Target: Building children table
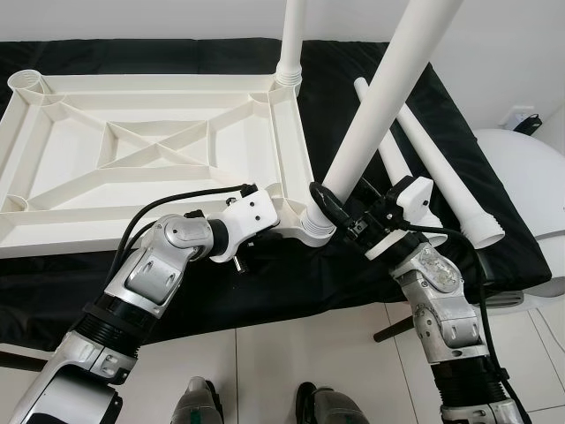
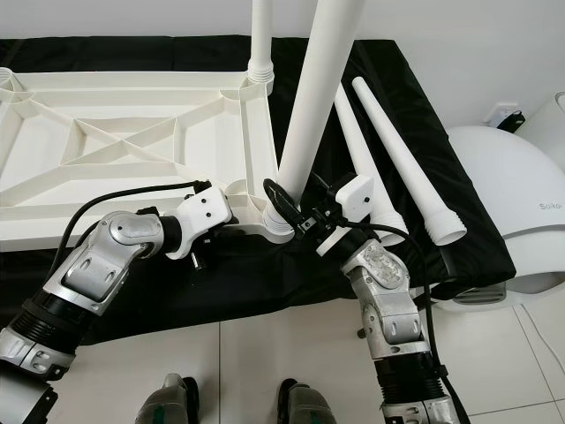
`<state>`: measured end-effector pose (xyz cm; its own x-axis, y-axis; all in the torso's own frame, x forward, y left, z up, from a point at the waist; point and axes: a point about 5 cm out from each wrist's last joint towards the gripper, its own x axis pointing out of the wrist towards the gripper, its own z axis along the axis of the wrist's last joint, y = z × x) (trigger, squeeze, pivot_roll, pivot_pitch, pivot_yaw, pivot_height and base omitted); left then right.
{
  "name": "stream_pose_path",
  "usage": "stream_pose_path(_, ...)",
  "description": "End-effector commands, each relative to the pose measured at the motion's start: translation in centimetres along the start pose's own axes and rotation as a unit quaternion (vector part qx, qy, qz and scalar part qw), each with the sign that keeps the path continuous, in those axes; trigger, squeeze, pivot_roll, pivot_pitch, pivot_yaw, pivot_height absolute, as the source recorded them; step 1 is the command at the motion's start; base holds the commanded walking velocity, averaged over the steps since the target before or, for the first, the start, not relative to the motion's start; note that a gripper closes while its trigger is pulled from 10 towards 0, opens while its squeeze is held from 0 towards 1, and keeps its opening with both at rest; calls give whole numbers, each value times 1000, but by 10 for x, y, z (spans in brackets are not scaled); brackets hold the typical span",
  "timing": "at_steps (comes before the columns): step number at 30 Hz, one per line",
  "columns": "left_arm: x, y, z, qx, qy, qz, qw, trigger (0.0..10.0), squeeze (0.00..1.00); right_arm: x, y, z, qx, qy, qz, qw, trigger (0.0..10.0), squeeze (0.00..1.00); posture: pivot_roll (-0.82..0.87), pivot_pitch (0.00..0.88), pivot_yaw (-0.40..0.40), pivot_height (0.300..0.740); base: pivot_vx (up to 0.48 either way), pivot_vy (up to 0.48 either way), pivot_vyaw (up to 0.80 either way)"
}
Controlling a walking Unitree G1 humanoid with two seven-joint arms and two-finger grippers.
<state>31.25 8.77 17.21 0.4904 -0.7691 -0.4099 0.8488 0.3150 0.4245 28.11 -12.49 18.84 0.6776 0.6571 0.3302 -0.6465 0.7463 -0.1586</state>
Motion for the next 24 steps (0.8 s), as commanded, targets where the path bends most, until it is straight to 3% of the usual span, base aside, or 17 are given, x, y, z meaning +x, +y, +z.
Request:
stream_pose_path(1,3,0,20,31,-33,-11,999,10000,0,-13,9,-34,44,83,-7,996,10000,0,19,186,-30,740,0,0,0)
stream_pose_path(24,2,1,20,32,-33,-11,999,10000,0,-10,14,-27,27,61,-95,993,10000,0,15,187,-27,740,0,0,0)
